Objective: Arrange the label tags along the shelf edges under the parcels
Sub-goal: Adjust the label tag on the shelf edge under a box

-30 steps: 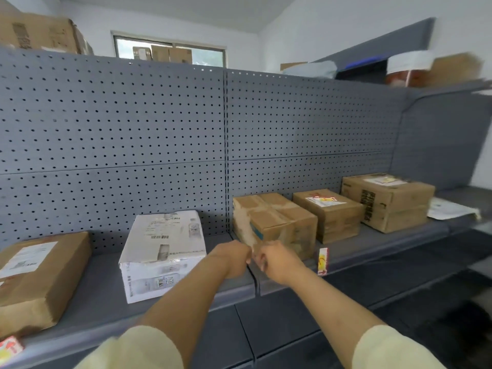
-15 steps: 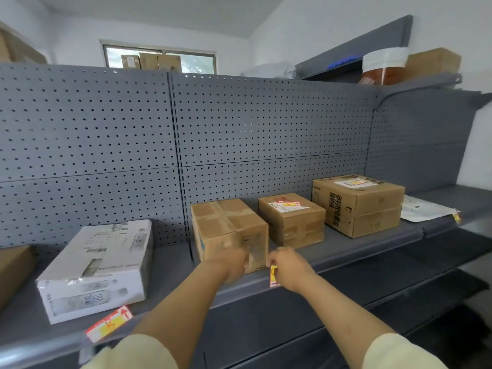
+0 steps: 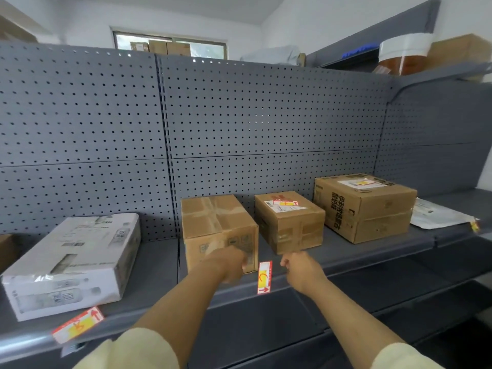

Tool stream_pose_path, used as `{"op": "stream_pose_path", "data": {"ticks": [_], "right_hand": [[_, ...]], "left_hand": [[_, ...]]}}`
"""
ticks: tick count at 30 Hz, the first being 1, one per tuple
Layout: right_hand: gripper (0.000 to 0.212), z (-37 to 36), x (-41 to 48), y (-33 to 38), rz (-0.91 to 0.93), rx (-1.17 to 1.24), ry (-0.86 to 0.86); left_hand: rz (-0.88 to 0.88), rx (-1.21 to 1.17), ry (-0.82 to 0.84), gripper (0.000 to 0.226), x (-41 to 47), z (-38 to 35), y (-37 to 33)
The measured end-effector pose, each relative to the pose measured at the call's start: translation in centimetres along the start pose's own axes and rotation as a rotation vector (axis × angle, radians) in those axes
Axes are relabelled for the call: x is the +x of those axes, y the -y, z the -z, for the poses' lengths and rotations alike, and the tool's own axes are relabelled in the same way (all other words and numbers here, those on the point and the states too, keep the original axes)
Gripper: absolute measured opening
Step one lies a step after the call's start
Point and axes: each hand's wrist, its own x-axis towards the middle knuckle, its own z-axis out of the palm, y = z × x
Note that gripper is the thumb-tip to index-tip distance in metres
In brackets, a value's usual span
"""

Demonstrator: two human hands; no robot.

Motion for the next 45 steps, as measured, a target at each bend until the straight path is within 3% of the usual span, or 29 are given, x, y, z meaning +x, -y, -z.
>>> {"op": "stream_pose_path", "data": {"ticks": [6, 22, 32, 45], "right_hand": [[0.027, -2.3, 2.3, -1.4, -0.016, 0.079, 0.016], [0.016, -4.0, 5.6, -0.7, 0.298, 0.268, 0.093], [0.018, -3.6, 4.2, 5.0, 0.495, 0.244, 0.153], [0.021, -4.3, 3.2, 6.8, 0.518, 0.099, 0.229]], "left_hand": [[0.032, -0.022, 0.027, 0.042, 2.2, -1.1, -0.8], [0.176, -0.04, -0.093, 0.026, 3.6, -0.9, -3.5], [0.258, -0.094, -0.041, 0.026, -0.3, -0.8, 0.7], [0.215, -0.048, 0.008, 0.023, -1.2, -2.3, 3.6]]}}
